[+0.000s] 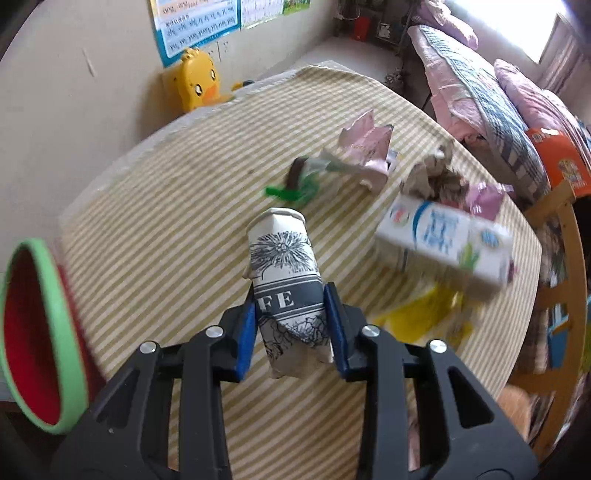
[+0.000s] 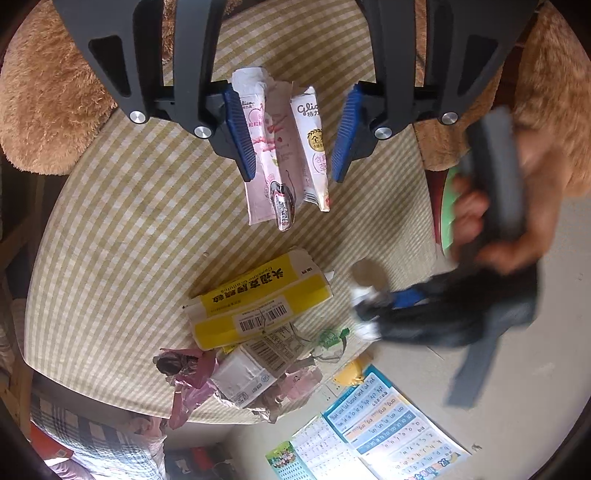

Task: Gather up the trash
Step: 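Grasp the white paper cup with the left tool while the right tool grasps the pink carton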

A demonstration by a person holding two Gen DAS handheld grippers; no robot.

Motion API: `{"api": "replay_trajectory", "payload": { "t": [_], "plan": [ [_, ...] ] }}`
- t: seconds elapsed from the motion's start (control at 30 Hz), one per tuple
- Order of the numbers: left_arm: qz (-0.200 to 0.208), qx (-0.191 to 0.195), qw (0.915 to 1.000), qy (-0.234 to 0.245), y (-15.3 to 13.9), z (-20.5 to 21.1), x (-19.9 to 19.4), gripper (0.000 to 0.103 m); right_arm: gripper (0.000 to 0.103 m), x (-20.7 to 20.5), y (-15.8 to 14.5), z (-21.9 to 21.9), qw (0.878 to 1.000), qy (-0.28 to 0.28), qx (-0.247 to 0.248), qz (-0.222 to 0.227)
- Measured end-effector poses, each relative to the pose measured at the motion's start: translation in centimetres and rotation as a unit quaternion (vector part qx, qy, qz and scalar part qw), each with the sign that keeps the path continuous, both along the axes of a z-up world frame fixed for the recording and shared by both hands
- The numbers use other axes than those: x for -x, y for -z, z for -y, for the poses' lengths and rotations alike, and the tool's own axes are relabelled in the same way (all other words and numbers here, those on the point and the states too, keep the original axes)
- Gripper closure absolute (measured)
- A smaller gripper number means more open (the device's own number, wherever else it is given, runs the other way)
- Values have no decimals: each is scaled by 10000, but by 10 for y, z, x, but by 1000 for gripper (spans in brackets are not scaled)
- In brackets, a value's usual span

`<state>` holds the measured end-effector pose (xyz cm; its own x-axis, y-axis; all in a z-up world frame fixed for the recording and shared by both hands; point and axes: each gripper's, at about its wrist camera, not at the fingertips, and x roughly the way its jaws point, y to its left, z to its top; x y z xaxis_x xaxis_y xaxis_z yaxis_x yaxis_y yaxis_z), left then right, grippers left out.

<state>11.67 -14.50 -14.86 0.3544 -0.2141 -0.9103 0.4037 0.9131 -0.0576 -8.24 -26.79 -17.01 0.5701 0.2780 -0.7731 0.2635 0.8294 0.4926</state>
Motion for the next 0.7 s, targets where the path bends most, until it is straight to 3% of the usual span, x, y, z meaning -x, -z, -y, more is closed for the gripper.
{"api": "replay_trajectory", "payload": {
  "t": [0.2,0.27,0.3,0.33,0.47,0.5,0.53,0.57,0.7],
  "plan": [
    [-285,88,9995,62,10,-32,29,68,60,-6,4,-8,9999,-24,78,-111],
    [-367,73,9992,-140,21,-39,32,55,60,-6,4,-9,9999,-20,125,-113],
    [-376,74,9989,-271,24,-41,32,43,60,-7,6,-10,9998,-16,143,-111],
    [-395,138,9983,-403,28,-44,32,43,60,-7,5,-10,9998,-8,159,-116],
    [-564,145,9972,-459,39,-43,29,43,60,-7,8,-9,9997,39,171,-159],
    [-545,118,9974,-452,40,-42,29,46,60,-7,9,-8,9997,47,167,-173],
    [-546,137,9975,-426,40,-41,28,61,60,-7,9,-8,9997,50,170,-191],
    [-573,159,9975,-395,40,-41,28,66,60,-6,9,-7,9996,51,173,-202],
    [-369,156,9985,-375,27,-41,31,67,59,-7,10,-6,9994,55,197,-270]
  ]
}}
